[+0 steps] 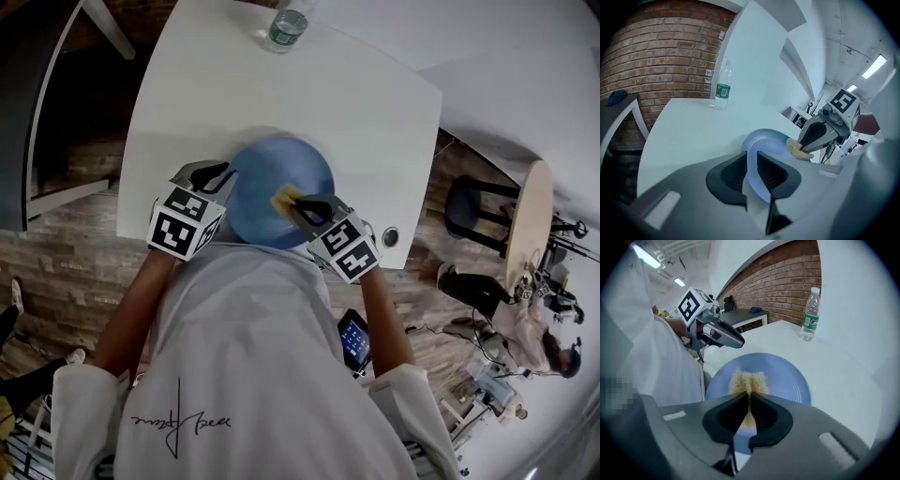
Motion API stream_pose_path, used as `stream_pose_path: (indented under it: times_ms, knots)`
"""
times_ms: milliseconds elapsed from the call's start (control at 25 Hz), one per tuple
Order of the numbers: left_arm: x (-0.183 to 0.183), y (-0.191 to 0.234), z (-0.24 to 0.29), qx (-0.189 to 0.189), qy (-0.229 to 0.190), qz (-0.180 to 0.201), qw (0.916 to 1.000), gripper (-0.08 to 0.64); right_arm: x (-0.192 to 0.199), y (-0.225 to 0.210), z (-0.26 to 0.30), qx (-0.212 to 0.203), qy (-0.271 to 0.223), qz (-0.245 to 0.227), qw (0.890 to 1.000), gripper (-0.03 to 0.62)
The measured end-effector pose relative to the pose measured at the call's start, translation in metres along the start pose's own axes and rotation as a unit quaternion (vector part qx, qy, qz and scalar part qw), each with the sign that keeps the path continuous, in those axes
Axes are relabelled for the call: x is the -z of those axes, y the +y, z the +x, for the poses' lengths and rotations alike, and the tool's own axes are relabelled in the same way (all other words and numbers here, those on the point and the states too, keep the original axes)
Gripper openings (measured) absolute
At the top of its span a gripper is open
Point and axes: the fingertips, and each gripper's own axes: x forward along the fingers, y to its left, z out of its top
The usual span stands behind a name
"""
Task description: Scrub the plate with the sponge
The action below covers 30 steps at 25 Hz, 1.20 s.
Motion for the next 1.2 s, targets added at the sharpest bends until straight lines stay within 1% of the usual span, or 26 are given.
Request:
stream_pose_path:
  times_ms: [160, 240, 360, 440, 560, 760, 880, 960, 1080, 1200]
  knots:
    - [-0.017, -0.005, -0.010, 0.000, -0.024, 0.021, 0.9995, 0.077, -0.022, 0.001, -0.023, 0.007, -0.060, 0.019, 0.998, 0.026]
    - [-0.025, -0.010, -0.012, 0.000, -0.035, 0.038, 0.9986, 0.050, -0.030, -0.003, -0.035, 0.016, -0.093, 0.037, 0.995, 0.026]
    - [-0.040, -0.022, -0.016, 0.006, -0.052, 0.059, 0.9969, 0.031, -0.038, -0.005, -0.057, 0.026, -0.137, 0.064, 0.988, 0.026]
    - [-0.055, -0.029, -0.023, 0.011, -0.069, 0.066, 0.9954, 0.018, -0.046, -0.007, -0.071, 0.032, -0.162, 0.070, 0.984, 0.025]
    - [-0.075, -0.040, -0.037, 0.028, -0.098, 0.063, 0.9928, 0.018, -0.055, -0.009, -0.090, 0.039, -0.193, 0.083, 0.977, 0.025]
    - [-0.106, -0.059, -0.066, 0.058, -0.162, 0.031, 0.9845, 0.017, -0.076, -0.009, -0.123, 0.048, -0.259, 0.103, 0.959, 0.023]
    - [-0.124, -0.067, -0.077, 0.050, -0.192, 0.032, 0.9796, 0.017, -0.090, -0.007, -0.143, 0.068, -0.291, 0.102, 0.949, 0.023]
    - [-0.135, -0.073, -0.086, 0.046, -0.207, 0.035, 0.9766, 0.017, -0.099, -0.005, -0.157, 0.085, -0.311, 0.110, 0.940, 0.023]
    - [-0.155, -0.084, -0.100, 0.056, -0.234, 0.036, 0.9700, 0.017, -0.116, -0.001, -0.177, 0.111, -0.343, 0.121, 0.925, 0.023]
    - [-0.171, -0.093, -0.111, 0.064, -0.254, 0.036, 0.9644, 0.017, -0.129, 0.002, -0.190, 0.137, -0.361, 0.120, 0.915, 0.023]
